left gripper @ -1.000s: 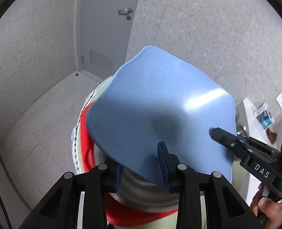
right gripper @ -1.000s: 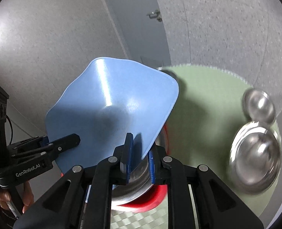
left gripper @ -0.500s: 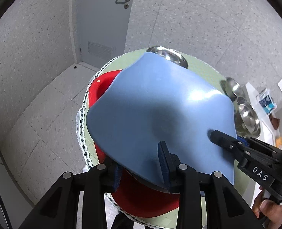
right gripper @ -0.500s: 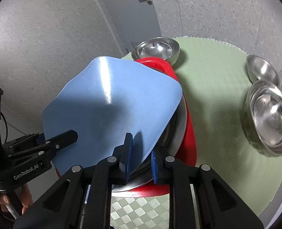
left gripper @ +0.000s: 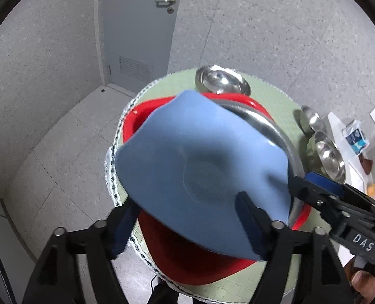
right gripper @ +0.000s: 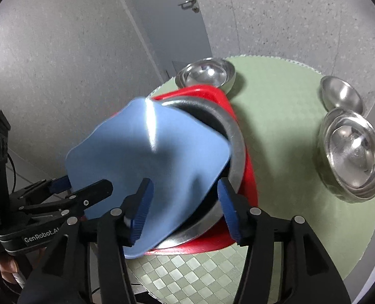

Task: Organize plates and bowls
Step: 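Lower the light blue plate into the red basin and open the right tool, then move the right tool to a small steel bowl and grasp its rim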

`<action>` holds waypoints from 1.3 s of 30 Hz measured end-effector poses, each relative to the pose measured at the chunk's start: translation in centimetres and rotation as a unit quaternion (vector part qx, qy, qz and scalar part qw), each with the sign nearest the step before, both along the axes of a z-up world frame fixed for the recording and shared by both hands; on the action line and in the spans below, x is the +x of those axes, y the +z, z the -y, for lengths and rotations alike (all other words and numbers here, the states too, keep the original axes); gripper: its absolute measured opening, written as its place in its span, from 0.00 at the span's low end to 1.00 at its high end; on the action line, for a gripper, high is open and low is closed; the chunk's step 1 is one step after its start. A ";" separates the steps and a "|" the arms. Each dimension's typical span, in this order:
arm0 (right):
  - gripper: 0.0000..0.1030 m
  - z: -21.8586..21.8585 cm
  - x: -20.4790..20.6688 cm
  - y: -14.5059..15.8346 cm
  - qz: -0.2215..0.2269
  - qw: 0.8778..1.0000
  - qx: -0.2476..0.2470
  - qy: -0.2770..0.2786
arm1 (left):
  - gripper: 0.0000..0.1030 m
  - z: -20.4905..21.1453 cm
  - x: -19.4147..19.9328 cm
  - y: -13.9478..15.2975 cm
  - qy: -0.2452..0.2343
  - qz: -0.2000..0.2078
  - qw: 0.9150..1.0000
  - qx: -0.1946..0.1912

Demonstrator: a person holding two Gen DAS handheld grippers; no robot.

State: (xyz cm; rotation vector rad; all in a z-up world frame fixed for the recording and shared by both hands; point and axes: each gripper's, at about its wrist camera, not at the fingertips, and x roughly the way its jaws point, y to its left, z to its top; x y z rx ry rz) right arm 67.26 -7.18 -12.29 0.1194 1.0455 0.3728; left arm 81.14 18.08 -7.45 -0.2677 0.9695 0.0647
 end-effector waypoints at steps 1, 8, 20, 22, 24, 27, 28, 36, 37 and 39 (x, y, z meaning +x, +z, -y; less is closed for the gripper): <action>0.56 0.3 -0.1 0.3 0.005 1.000 0.000 -0.003 | 0.76 0.0 -0.2 0.3 0.000 0.003 1.000 0.003; 0.58 3.2 -0.2 2.1 0.029 0.999 0.008 -0.028 | 0.88 1.0 -1.1 3.0 0.040 0.033 0.997 0.050; 0.58 7.9 6.6 3.8 0.045 0.999 0.011 -0.016 | 0.95 4.6 3.7 6.4 0.041 0.056 0.997 0.024; 0.58 7.9 8.6 3.8 0.044 0.999 0.012 -0.002 | 0.95 4.7 5.4 6.6 0.051 0.044 0.997 0.027; 0.58 7.7 10.5 3.8 0.042 0.999 0.012 0.011 | 0.95 4.7 7.0 7.1 0.055 0.042 0.997 0.044; 0.60 7.0 13.6 3.1 0.031 0.999 0.023 0.024 | 0.95 4.3 9.9 7.0 0.059 0.029 0.996 0.059; 0.62 6.7 14.7 2.7 0.026 0.999 0.026 0.026 | 0.95 4.1 11.2 6.8 0.062 0.020 0.996 0.065; 0.62 4.3 22.4 -1.8 -0.027 0.999 0.030 0.035 | 0.94 3.2 19.3 3.1 0.053 -0.066 0.994 0.076; 0.62 4.0 23.2 -2.7 -0.037 0.998 0.032 0.035 | 0.94 2.9 20.0 2.6 0.055 -0.077 0.992 0.078; 0.62 3.6 24.3 -4.3 -0.056 0.997 0.034 0.033 | 0.93 2.6 21.3 1.2 0.053 -0.096 0.991 0.079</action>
